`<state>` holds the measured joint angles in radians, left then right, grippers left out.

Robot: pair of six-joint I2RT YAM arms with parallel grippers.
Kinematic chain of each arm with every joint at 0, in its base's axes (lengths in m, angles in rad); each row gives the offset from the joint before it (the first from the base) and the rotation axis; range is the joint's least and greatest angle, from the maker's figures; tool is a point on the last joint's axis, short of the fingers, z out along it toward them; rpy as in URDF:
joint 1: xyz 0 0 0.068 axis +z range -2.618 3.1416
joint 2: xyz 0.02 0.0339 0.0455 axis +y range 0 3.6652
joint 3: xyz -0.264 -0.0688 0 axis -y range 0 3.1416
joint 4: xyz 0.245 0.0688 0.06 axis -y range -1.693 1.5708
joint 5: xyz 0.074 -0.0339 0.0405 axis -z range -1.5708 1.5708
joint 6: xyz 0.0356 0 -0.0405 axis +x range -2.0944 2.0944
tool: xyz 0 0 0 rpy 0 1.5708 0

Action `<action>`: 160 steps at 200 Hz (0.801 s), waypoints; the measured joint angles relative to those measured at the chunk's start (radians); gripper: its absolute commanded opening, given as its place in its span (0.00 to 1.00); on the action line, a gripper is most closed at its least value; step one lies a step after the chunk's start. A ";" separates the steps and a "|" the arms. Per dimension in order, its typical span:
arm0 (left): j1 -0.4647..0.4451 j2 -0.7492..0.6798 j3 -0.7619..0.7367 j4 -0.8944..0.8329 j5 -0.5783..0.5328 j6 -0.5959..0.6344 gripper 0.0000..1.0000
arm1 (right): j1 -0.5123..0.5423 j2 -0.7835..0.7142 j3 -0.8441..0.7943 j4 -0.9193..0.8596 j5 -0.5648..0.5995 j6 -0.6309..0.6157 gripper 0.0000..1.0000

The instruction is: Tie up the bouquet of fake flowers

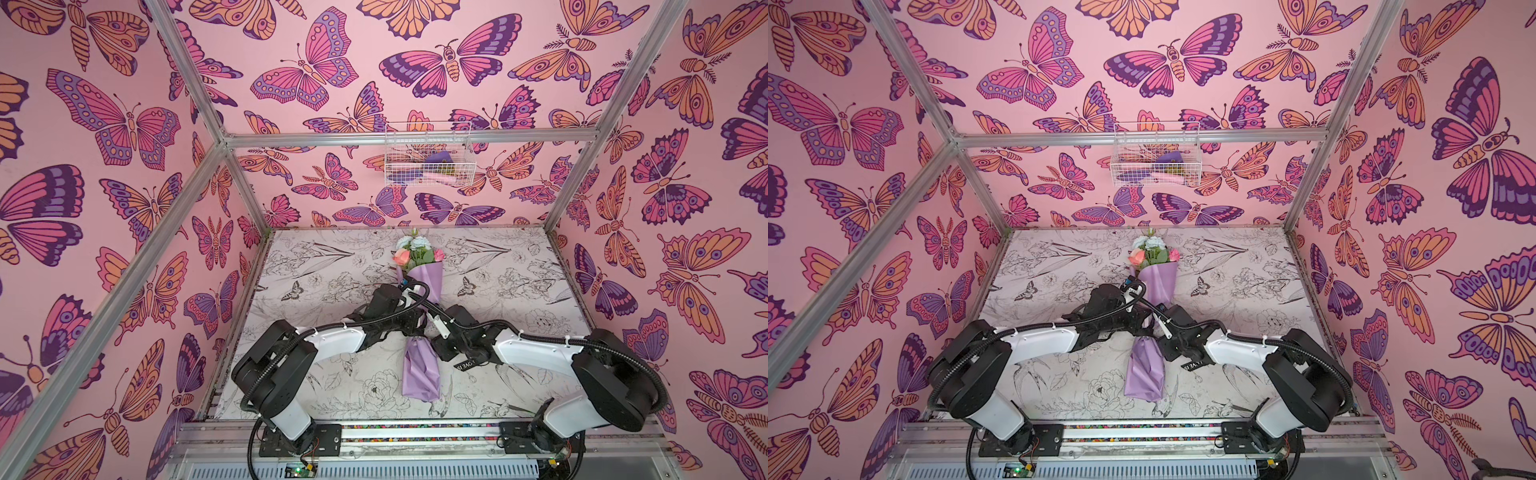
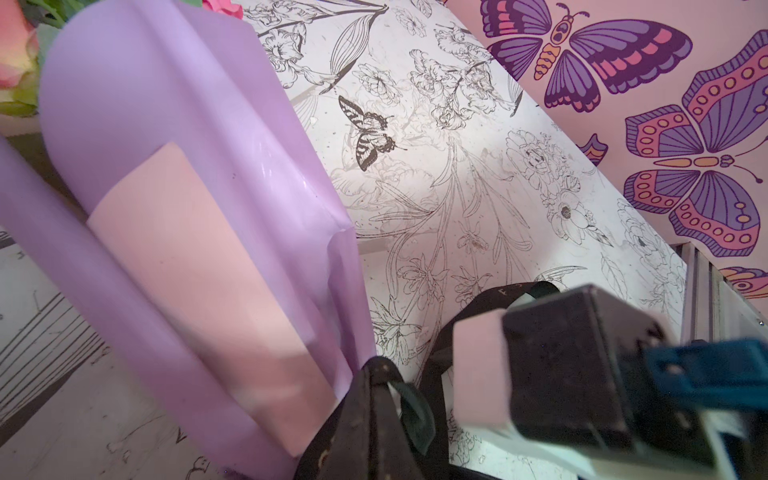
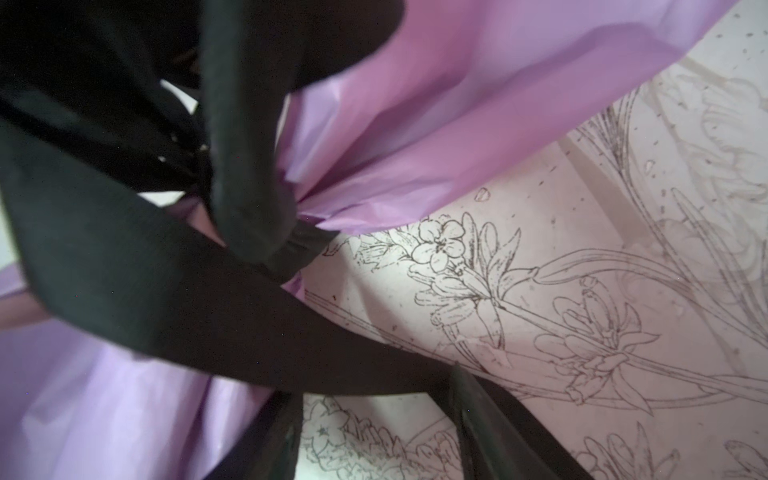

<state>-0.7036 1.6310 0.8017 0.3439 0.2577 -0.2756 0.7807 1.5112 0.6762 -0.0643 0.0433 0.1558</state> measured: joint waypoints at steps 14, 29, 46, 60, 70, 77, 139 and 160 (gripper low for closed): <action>0.003 0.000 0.000 0.000 0.000 -0.002 0.00 | 0.000 0.003 0.000 0.005 0.001 0.000 0.56; 0.004 0.000 -0.002 0.000 0.000 -0.004 0.00 | 0.000 0.005 0.000 0.019 0.004 -0.001 0.44; 0.004 -0.002 -0.009 0.001 0.000 -0.007 0.00 | 0.000 0.005 0.000 0.038 0.005 0.003 0.33; 0.004 -0.010 -0.019 0.001 0.000 -0.011 0.00 | 0.000 0.005 0.000 0.056 0.004 0.003 0.30; 0.004 -0.019 -0.028 0.005 0.000 -0.018 0.00 | 0.000 0.005 0.000 0.071 0.000 0.005 0.26; 0.004 -0.024 -0.032 0.007 0.000 -0.020 0.00 | 0.000 0.005 0.000 0.080 -0.003 0.005 0.23; 0.004 -0.042 -0.053 0.027 0.000 -0.024 0.00 | 0.001 0.003 0.000 0.106 -0.006 0.031 0.00; 0.004 -0.052 -0.066 0.031 0.000 -0.029 0.00 | 0.001 -0.021 0.000 0.090 -0.002 0.044 0.00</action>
<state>-0.6994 1.5787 0.7357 0.3752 0.2577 -0.3042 0.7815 1.4899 0.6765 0.0257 0.0414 0.2001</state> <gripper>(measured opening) 0.049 0.053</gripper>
